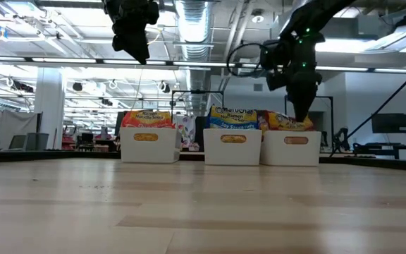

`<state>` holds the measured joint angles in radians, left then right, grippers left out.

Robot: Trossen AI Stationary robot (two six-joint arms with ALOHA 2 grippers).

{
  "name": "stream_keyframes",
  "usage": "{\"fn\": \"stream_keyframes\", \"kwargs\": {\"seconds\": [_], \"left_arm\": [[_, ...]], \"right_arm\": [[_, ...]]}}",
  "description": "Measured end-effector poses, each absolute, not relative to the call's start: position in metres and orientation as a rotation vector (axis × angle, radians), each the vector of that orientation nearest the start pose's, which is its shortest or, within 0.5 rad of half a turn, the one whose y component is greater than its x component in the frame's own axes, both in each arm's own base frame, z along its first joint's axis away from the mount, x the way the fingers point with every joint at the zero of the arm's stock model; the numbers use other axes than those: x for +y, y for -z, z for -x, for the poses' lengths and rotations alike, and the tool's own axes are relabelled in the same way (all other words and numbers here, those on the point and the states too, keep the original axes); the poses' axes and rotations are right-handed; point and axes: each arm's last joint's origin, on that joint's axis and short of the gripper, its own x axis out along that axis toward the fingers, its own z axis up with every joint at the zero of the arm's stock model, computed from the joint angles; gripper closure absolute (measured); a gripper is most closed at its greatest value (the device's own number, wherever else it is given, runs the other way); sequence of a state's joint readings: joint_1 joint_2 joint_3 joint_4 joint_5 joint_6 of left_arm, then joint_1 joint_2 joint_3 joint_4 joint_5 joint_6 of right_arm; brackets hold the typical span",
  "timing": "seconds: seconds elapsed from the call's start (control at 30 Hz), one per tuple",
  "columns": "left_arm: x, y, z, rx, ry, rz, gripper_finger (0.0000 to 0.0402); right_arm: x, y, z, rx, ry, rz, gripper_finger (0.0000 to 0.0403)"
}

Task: Sort Maruchan noodles
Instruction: Put the red noodle soup pack into the right white bin, then return to Home Position

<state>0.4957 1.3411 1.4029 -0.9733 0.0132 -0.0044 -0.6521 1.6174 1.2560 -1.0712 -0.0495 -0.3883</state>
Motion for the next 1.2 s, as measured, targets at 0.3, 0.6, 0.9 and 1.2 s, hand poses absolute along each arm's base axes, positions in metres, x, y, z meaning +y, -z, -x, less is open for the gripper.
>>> {"fn": "stream_keyframes", "kwargs": {"seconds": [0.3,0.6,0.9,1.2], "left_arm": [[0.123,-0.359,-0.229,0.890,-0.452,0.235,0.0248],[0.124,-0.360,-0.230,0.876,-0.450,0.223,0.0249],[0.124,-0.361,-0.231,0.867,-0.442,0.203,0.0249],[0.105,-0.394,-0.205,0.665,-0.317,0.213,0.0249]], "right_arm": [[-0.183,-0.230,-0.239,1.456,0.216,-0.208,0.0394],[-0.171,-0.271,-0.218,1.320,0.301,-0.190,0.0358],[-0.172,-0.288,-0.206,1.237,0.360,-0.178,0.0352],[-0.158,-0.302,-0.209,1.081,0.254,-0.274,0.0351]]}}
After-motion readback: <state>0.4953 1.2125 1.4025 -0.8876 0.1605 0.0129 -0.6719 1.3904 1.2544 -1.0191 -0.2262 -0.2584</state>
